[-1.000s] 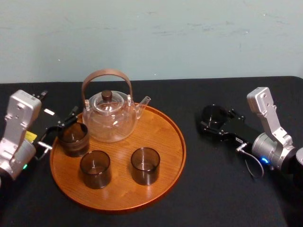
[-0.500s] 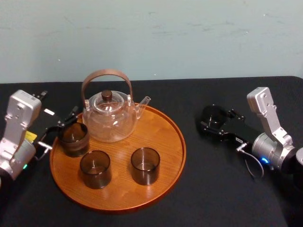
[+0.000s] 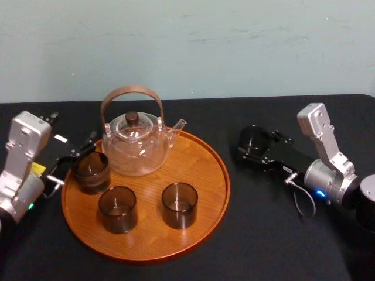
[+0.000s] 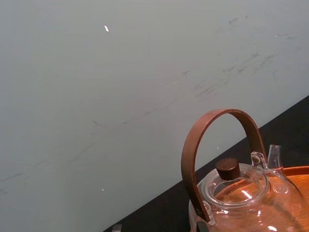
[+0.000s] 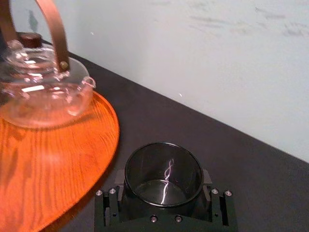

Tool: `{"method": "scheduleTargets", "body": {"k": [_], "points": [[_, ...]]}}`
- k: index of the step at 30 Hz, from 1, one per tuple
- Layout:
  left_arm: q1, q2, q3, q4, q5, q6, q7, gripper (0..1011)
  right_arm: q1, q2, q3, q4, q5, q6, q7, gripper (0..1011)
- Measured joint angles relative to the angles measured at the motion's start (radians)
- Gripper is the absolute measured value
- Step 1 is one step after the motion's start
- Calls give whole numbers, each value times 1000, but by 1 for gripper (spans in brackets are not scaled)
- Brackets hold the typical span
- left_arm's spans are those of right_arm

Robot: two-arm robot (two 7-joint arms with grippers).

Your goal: Pick up the glass from the table and place it on the tray.

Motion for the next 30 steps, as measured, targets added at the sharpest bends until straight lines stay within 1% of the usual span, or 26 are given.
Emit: {"method": "scheduleTargets", "body": {"k": [5, 8, 13, 15, 18, 21, 22, 26, 27, 30], "points": [[0, 0, 0, 0, 0, 0, 0, 1001, 7, -4, -14, -21, 5, 2, 18, 912], [0, 0, 0, 0, 0, 0, 0, 1002, 18, -13, -32, -32, 9, 3, 33, 912], [0, 0, 0, 0, 0, 0, 0, 1001, 40, -32, -59, -20, 14, 0, 55, 912], [0, 0, 0, 0, 0, 0, 0, 1002, 44, -35, -62, -16, 15, -2, 57, 912], [0, 0, 0, 0, 0, 0, 0, 1001, 69, -55, -82, 21, 19, -13, 73, 912], [0, 0, 0, 0, 0, 0, 0, 1002, 84, -66, -92, 44, 20, -20, 80, 912], [0, 0, 0, 0, 0, 0, 0, 1001, 94, -75, -98, 62, 20, -25, 85, 912], [0, 0, 0, 0, 0, 0, 0, 1002, 120, -96, -113, 113, 24, -40, 100, 912], [0, 0, 0, 0, 0, 0, 0, 1002, 120, -96, -113, 113, 24, -40, 100, 912], [0, 0, 0, 0, 0, 0, 0, 1001, 138, -114, -123, 155, 27, -53, 112, 912]]}}
